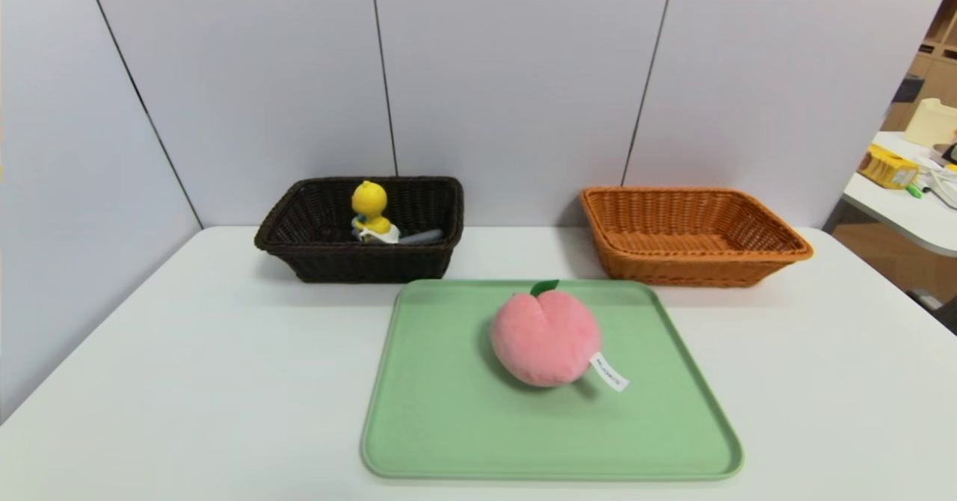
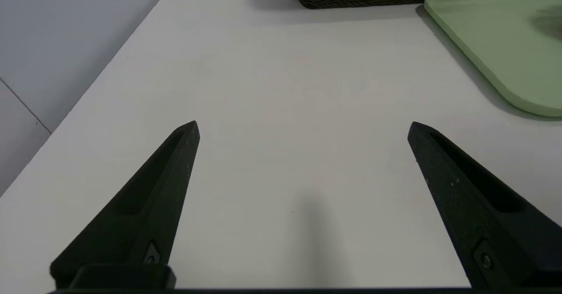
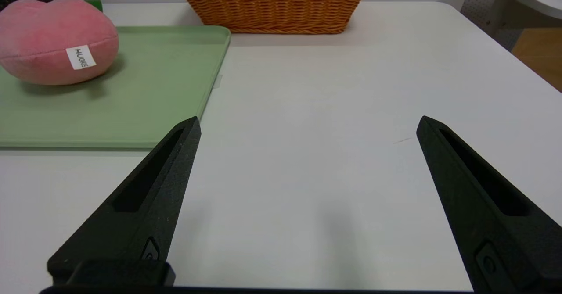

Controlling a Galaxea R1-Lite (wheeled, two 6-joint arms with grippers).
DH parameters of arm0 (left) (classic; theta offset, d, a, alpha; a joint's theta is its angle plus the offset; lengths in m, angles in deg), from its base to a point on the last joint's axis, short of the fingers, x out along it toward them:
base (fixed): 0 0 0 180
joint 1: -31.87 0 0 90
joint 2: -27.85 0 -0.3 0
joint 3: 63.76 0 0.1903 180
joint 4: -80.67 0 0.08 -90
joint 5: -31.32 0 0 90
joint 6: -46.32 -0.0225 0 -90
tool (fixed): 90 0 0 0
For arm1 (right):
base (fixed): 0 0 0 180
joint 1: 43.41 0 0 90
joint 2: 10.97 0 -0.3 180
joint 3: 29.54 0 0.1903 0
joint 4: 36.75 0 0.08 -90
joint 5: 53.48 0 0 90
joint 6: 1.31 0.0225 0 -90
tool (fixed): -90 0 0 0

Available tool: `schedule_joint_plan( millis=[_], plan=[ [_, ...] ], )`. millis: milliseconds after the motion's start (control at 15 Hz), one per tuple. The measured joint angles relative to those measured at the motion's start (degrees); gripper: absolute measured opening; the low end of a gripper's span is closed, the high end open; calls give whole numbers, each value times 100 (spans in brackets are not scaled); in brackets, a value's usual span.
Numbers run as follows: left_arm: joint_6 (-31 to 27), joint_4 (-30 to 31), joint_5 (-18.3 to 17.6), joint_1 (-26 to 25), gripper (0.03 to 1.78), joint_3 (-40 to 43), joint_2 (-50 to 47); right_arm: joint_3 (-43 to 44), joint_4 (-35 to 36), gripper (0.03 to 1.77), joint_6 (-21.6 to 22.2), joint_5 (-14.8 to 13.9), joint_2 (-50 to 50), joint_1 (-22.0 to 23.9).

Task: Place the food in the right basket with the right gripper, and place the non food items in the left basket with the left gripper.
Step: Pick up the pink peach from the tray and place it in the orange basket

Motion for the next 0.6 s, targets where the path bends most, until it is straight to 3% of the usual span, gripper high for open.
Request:
schedule_joint_plan(
  millis=[600],
  plan=[
    [20, 4, 4, -5, 169, 0, 0, 0, 0, 170, 0, 0, 0, 0]
  ],
)
